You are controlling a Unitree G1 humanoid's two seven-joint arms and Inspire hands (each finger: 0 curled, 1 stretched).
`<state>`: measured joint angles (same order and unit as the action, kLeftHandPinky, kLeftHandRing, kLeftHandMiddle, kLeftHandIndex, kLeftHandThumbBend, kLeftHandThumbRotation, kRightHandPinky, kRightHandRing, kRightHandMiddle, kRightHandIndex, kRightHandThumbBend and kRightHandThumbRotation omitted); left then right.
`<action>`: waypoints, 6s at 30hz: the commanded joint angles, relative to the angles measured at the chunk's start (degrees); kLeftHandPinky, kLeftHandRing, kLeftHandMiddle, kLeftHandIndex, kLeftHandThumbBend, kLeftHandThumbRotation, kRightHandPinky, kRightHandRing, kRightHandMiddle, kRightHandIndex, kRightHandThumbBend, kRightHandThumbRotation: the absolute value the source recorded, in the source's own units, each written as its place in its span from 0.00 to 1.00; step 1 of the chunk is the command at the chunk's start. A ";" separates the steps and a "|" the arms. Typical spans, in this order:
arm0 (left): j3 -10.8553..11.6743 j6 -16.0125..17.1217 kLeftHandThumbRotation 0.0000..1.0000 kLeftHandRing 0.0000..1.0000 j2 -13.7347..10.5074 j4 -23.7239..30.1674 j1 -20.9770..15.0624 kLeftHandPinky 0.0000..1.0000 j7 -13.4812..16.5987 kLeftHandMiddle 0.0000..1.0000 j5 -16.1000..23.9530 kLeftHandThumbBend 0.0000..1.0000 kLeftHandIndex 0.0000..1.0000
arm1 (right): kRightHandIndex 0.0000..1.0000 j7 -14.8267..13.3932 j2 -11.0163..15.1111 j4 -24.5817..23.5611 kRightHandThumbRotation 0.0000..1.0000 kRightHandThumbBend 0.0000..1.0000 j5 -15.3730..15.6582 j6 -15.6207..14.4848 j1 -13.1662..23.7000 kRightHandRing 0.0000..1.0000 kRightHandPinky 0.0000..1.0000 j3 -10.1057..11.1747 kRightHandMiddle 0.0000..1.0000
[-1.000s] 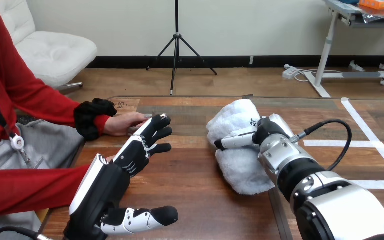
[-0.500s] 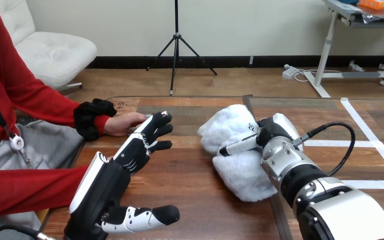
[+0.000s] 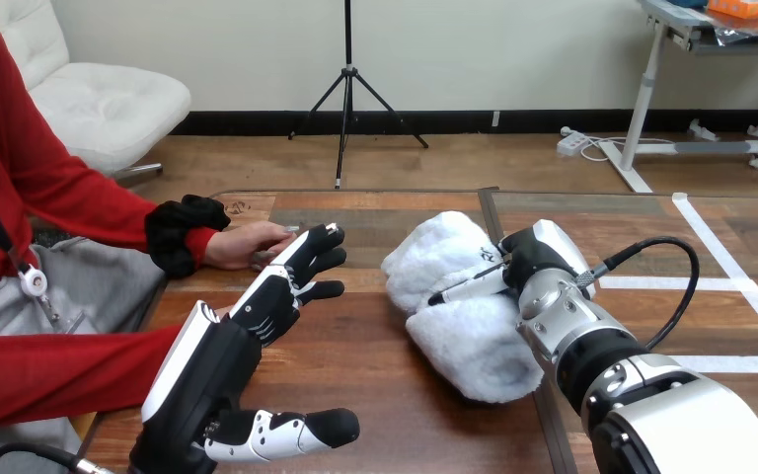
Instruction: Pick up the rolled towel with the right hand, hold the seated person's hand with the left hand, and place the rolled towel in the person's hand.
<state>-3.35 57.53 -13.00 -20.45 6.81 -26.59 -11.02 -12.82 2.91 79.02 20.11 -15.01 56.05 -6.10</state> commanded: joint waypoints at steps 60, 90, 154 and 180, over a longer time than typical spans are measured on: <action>0.77 0.64 0.50 0.92 1.88 2.41 -0.51 0.82 2.54 0.94 2.12 1.00 0.92 | 0.41 8.84 3.35 -8.64 0.00 0.76 -21.11 45.70 -8.00 0.42 0.37 17.05 0.47; 7.21 -6.34 0.52 0.91 3.34 10.54 4.29 0.84 18.94 0.93 23.73 1.00 0.92 | 0.40 16.94 3.77 -17.03 0.00 0.72 -22.58 53.80 -15.47 0.39 0.37 16.45 0.45; 13.26 -25.25 0.41 0.78 -18.77 17.17 2.96 0.67 32.18 0.83 45.13 1.00 0.89 | 0.41 28.17 3.78 -26.28 0.00 0.75 -26.01 61.23 -29.02 0.41 0.39 15.42 0.44; 12.57 -27.39 0.44 0.80 -25.39 13.11 1.65 0.70 27.21 0.86 43.82 1.00 0.89 | 0.42 33.53 2.57 -31.18 0.00 0.74 -29.70 62.49 -33.04 0.42 0.40 15.44 0.45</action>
<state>9.55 30.61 -35.86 -6.67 12.40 1.49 34.03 19.70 6.37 52.85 -7.35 45.04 20.99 9.34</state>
